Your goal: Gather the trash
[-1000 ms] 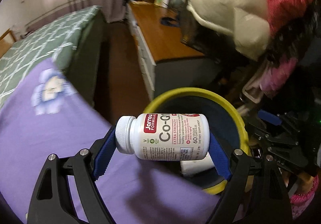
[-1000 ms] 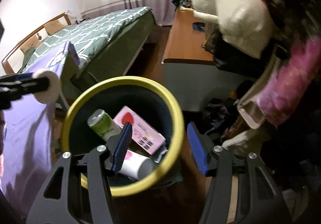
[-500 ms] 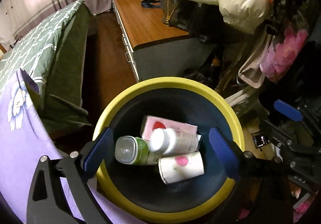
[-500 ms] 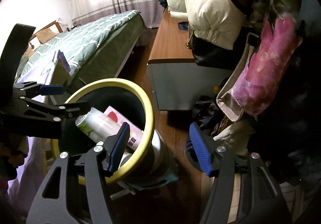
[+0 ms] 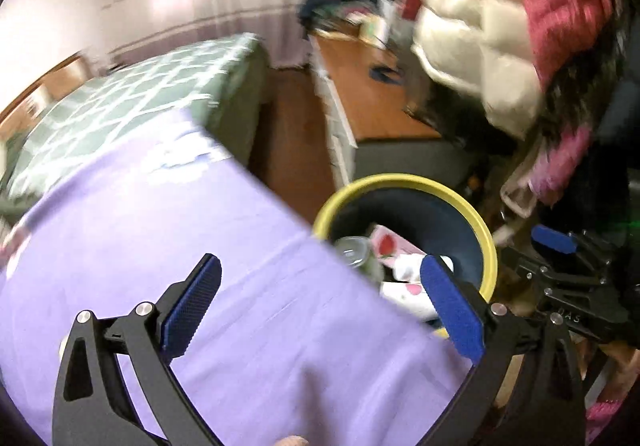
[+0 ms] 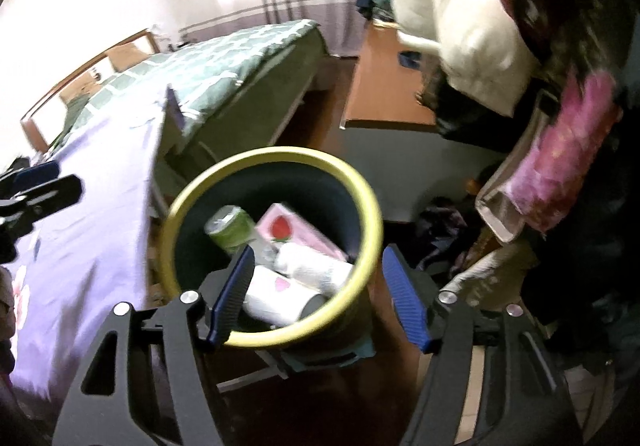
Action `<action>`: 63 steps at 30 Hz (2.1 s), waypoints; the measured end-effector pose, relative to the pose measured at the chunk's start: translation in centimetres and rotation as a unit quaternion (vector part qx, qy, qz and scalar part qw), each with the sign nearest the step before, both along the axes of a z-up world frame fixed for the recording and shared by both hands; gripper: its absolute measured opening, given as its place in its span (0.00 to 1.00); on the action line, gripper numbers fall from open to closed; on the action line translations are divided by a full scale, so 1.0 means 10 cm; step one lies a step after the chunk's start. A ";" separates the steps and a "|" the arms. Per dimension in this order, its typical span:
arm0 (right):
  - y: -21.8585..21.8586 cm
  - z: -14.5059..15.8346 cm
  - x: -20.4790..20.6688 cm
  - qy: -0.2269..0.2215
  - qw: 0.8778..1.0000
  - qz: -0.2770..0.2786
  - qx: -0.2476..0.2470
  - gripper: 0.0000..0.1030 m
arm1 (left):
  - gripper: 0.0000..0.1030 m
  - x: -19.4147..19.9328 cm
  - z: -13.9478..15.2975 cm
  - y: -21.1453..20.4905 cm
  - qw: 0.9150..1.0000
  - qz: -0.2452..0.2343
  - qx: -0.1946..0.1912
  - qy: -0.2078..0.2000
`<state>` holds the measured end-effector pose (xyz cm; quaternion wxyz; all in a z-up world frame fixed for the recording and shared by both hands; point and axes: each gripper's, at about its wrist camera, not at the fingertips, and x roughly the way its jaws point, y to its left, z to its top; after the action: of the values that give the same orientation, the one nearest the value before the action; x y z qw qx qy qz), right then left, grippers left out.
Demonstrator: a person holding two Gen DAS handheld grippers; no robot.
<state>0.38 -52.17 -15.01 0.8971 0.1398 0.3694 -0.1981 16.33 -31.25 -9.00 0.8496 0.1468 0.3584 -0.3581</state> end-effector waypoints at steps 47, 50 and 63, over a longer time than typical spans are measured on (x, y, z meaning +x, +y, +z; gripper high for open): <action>1.04 0.74 -0.48 -0.094 0.988 0.106 -0.063 0.75 | 0.95 -1.41 0.61 2.76 0.943 0.307 -0.065 -0.115; 1.05 0.74 -0.47 -0.094 0.988 0.108 -0.063 0.75 | 0.95 -1.40 0.60 2.76 0.943 0.306 -0.066 -0.112; 1.08 0.71 -0.45 -0.092 0.988 0.110 -0.061 0.75 | 0.95 -1.40 0.58 2.74 0.945 0.303 -0.068 -0.105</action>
<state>-4.09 -41.32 -7.89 0.9506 0.0610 0.2851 -0.1069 2.34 -3.81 -3.20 0.9589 0.0099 0.2689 -0.0901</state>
